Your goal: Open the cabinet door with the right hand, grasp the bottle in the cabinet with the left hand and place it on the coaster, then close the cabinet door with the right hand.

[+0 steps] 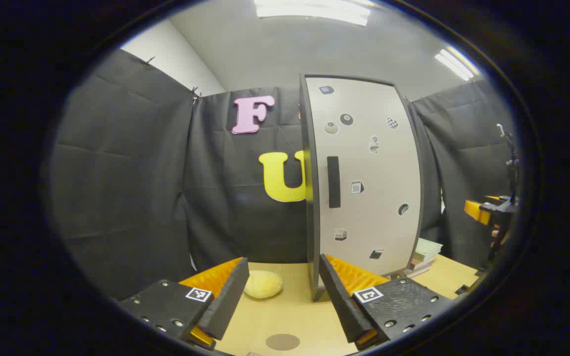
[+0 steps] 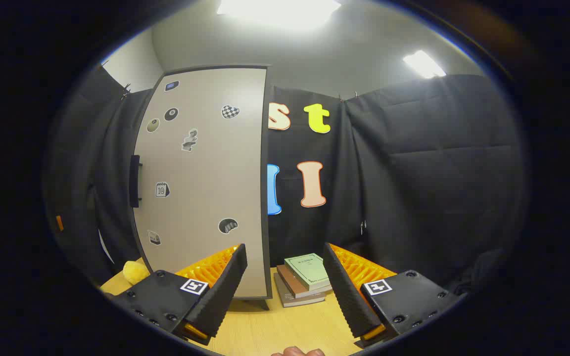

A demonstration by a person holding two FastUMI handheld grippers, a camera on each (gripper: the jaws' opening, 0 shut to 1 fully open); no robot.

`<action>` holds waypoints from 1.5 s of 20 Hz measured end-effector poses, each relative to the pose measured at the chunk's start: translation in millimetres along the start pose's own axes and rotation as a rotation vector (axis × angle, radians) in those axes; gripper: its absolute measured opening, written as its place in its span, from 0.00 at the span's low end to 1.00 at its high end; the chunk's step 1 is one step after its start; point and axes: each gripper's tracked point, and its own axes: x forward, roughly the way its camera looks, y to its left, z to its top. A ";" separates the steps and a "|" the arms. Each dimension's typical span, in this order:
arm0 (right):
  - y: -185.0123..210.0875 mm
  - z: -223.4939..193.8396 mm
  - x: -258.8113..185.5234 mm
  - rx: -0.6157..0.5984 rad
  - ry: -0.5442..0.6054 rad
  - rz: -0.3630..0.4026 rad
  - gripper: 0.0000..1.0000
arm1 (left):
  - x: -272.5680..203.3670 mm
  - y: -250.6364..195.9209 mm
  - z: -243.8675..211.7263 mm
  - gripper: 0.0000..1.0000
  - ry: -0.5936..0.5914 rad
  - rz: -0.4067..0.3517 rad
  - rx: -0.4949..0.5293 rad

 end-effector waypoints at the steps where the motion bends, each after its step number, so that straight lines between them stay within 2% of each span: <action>1: 5.1 -0.9 -0.5 -0.001 0.008 0.013 0.98 | 1.8 0.7 0.1 0.88 0.001 0.000 -0.006; 5: 19.4 0.8 -0.6 -0.012 0.017 0.055 0.98 | 8.1 5.7 1.1 0.86 0.003 -0.005 -0.017; 7: 22.8 1.0 -1.4 -0.014 0.018 0.065 0.98 | 13.8 6.5 -2.9 0.88 0.005 -0.011 -0.025; 8: 24.6 1.6 -1.0 -0.011 0.017 0.069 0.98 | 15.0 6.7 -4.9 0.85 0.005 -0.014 -0.029; 10: 27.5 0.2 -2.2 -0.005 0.026 0.076 0.99 | 15.9 3.9 -8.0 0.88 0.005 -0.021 -0.032; 14: 34.2 0.0 -3.5 -0.016 0.035 0.089 0.98 | 18.2 -1.9 -15.6 0.85 0.015 -0.041 -0.024; 15: 36.5 1.0 -4.5 -0.019 0.035 0.095 0.98 | 18.6 -2.3 -15.9 0.89 0.016 -0.044 -0.023; 20: 52.2 6.2 -4.9 -0.031 0.043 0.134 0.98 | 18.3 -3.6 -25.9 0.88 0.027 -0.053 -0.037; 24: 76.9 24.6 3.5 -0.028 0.029 0.193 0.98 | 10.3 1.4 -37.9 0.88 0.045 -0.039 -0.026; 25: 84.6 30.6 6.9 -0.026 0.025 0.208 0.98 | 8.5 3.0 -40.4 0.85 0.047 -0.034 -0.026; 30: 135.6 66.5 29.2 -0.011 0.000 0.297 0.98 | -8.5 17.6 -61.8 0.88 0.075 0.001 -0.045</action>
